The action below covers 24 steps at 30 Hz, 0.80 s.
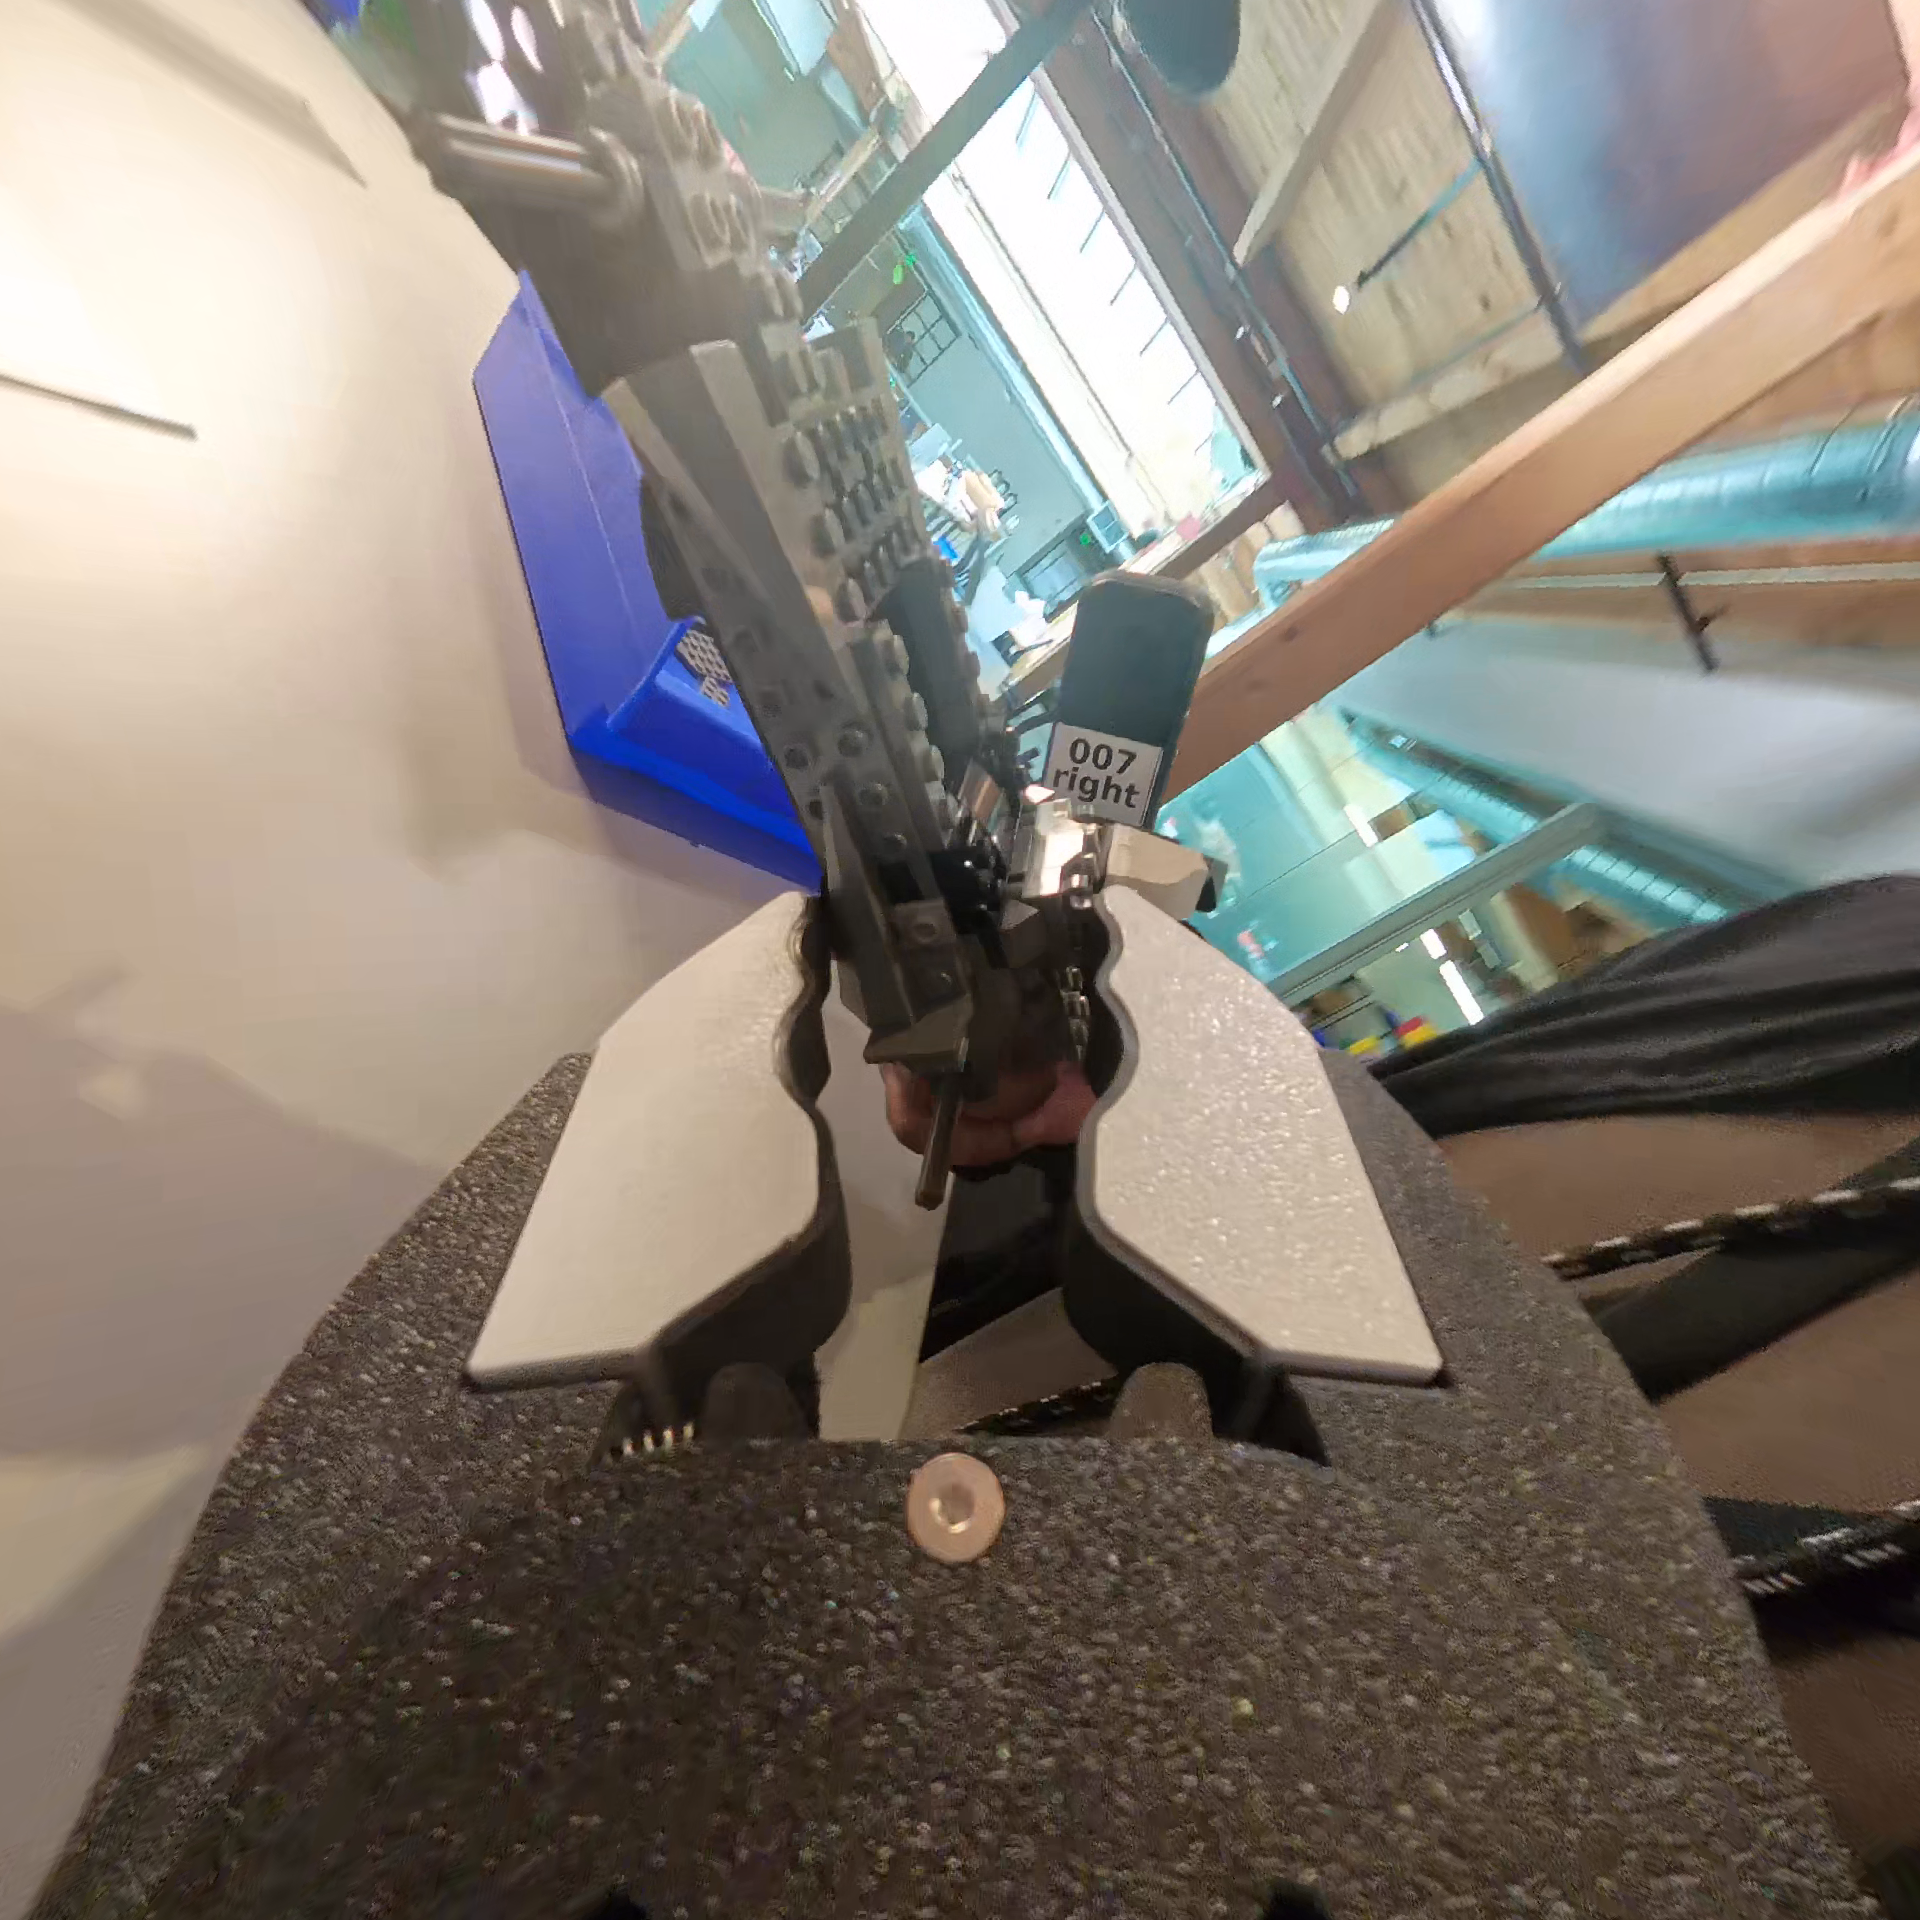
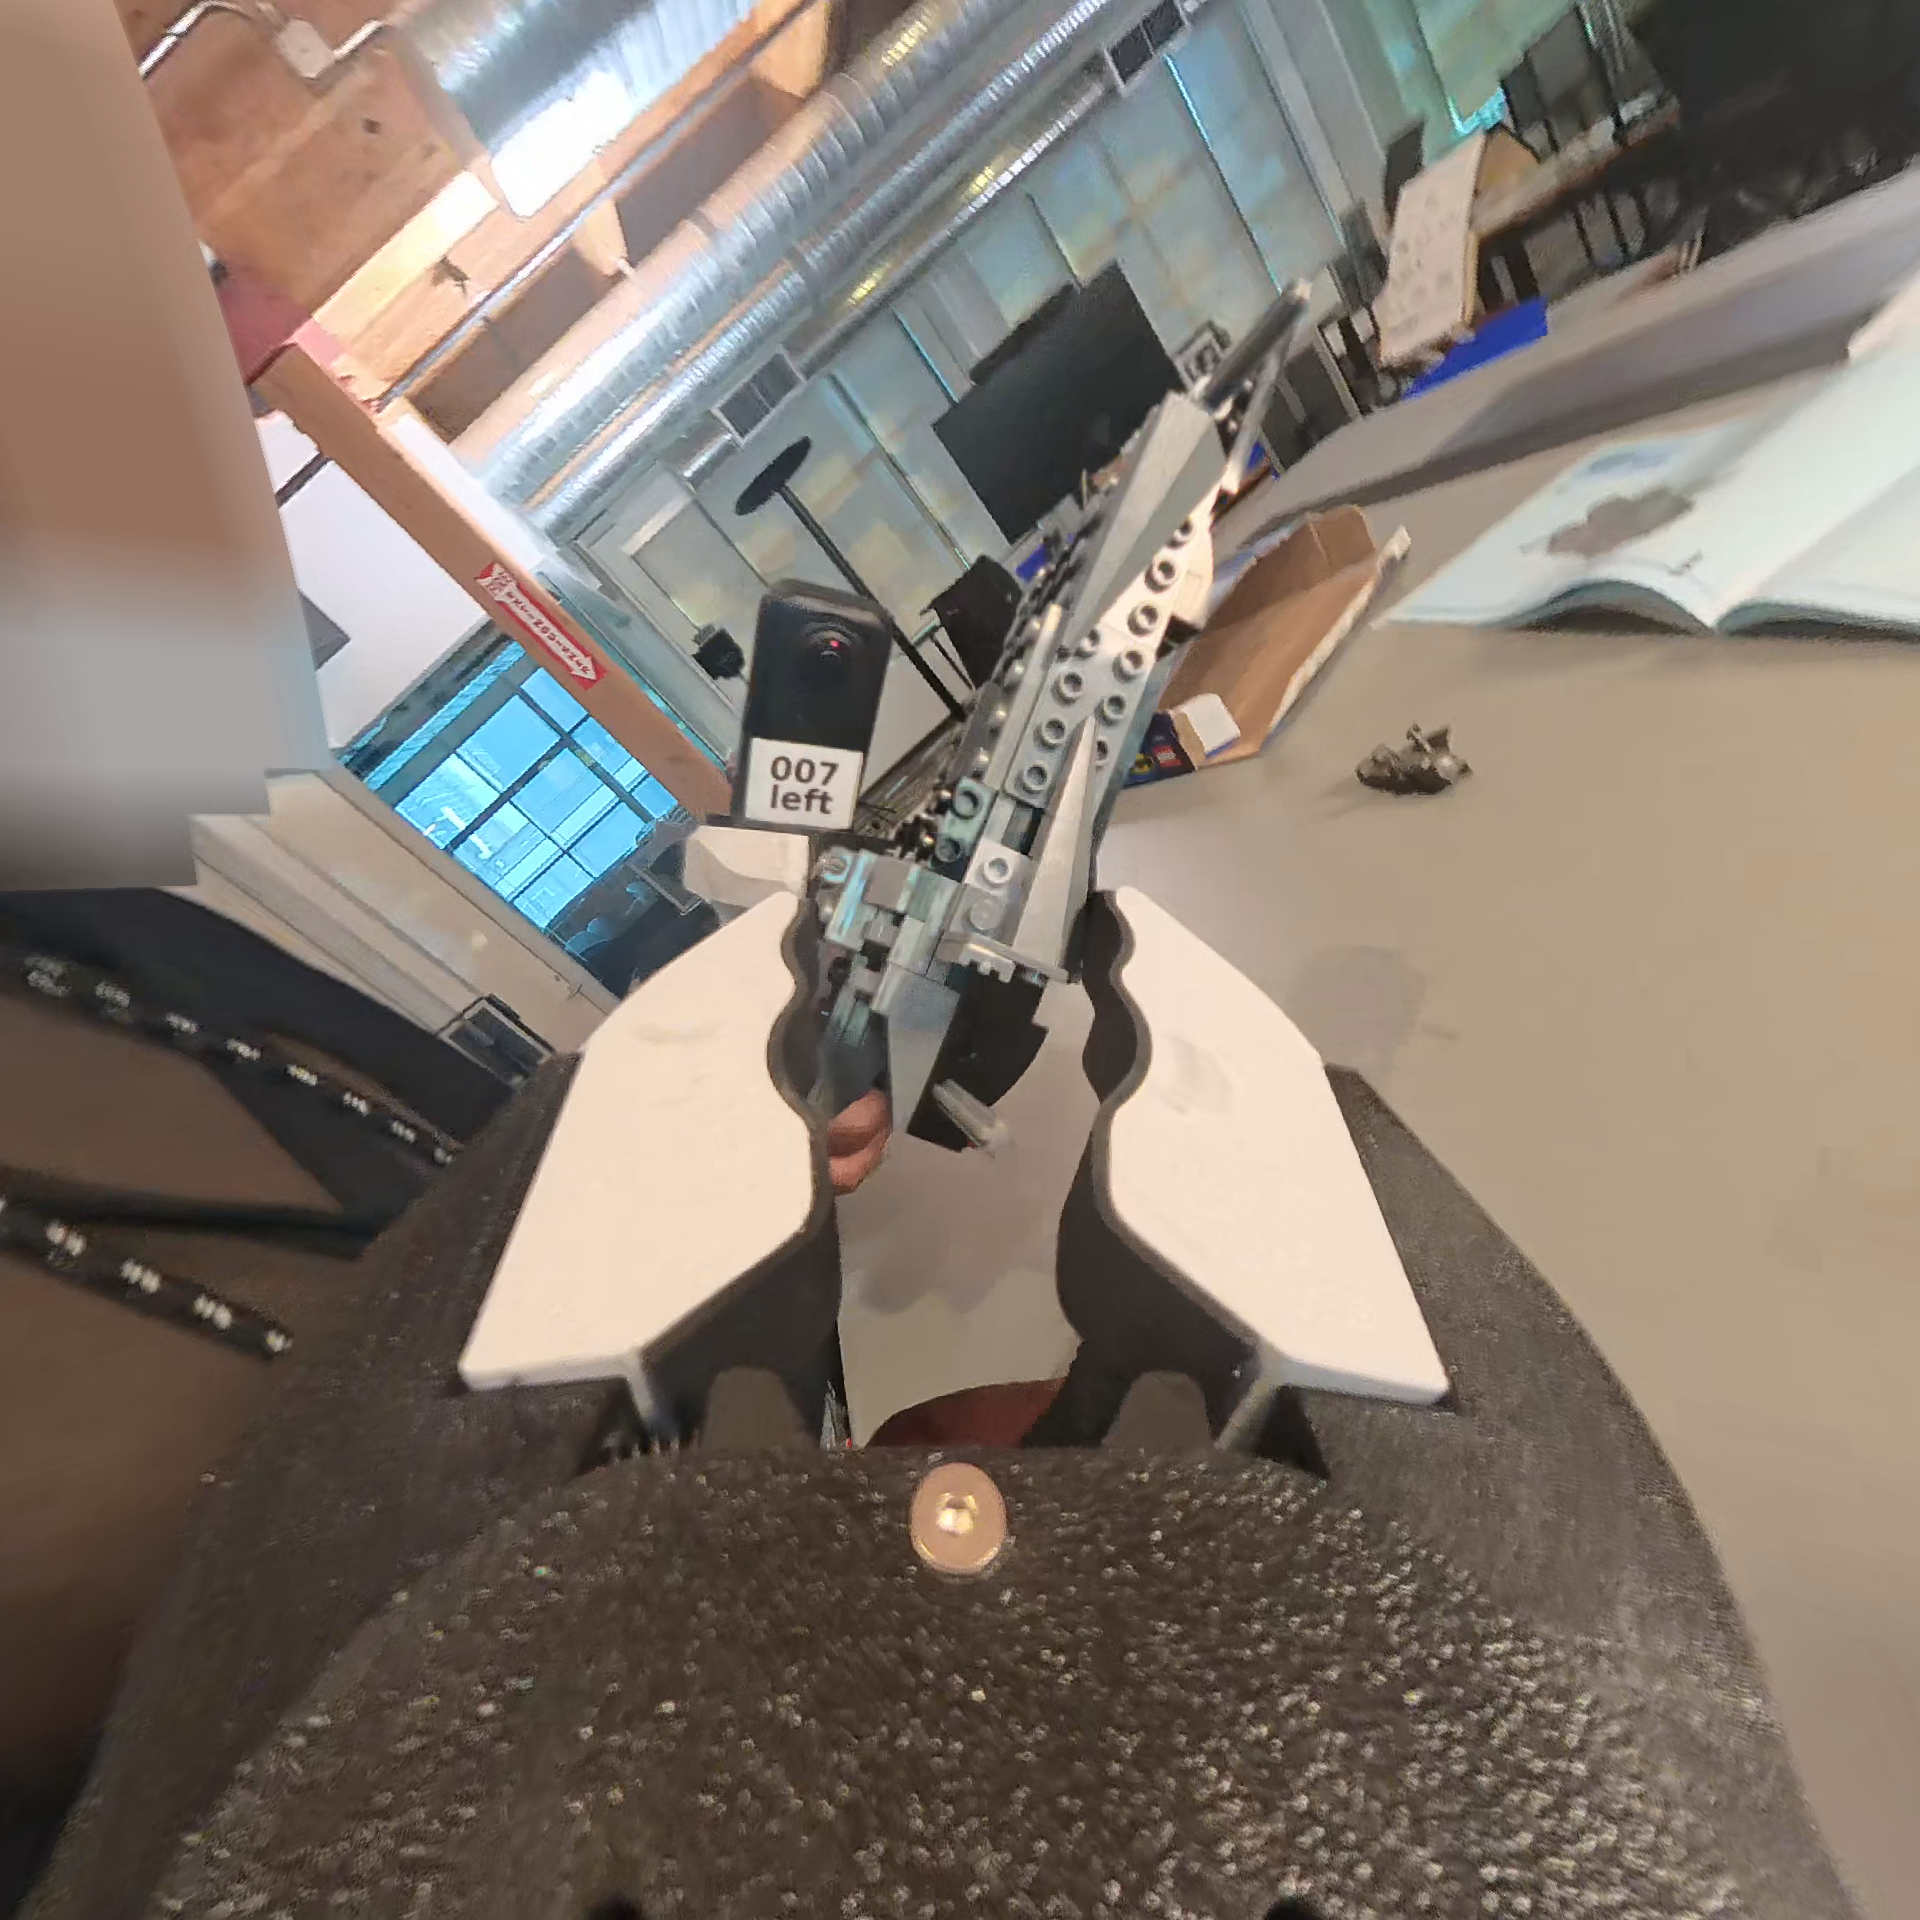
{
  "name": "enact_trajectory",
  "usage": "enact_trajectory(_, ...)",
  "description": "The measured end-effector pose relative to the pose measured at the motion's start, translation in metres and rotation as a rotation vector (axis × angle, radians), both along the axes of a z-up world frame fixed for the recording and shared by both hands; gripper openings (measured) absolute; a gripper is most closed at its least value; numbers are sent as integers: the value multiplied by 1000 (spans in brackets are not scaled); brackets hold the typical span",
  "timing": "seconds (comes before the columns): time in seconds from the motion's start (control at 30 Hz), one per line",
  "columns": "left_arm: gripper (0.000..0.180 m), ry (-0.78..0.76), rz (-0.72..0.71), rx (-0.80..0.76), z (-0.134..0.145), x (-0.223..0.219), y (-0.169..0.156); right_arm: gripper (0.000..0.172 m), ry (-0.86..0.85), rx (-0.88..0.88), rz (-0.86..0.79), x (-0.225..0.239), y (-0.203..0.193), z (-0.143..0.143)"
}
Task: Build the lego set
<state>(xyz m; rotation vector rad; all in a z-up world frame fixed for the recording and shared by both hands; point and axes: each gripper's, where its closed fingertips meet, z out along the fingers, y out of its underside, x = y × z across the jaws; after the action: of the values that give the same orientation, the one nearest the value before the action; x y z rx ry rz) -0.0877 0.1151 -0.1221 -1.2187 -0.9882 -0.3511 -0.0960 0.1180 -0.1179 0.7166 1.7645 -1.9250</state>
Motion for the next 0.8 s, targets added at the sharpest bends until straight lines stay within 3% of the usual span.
enact_trajectory(0.27,47,-294,41,238,-27,-19,-15,54,-166,69,-9,-15,-2,-22)
enact_trajectory(0.43,47,-448,113,300,-49,-26,-23,52,-71,234,-89,-24,3,-40)
enact_trajectory(0.6,47,-506,204,273,-63,-32,-30,51,78,455,-153,-26,1,-61)
enact_trajectory(0.8,47,-531,268,255,-67,-35,-37,47,205,498,-211,-26,-2,-57)
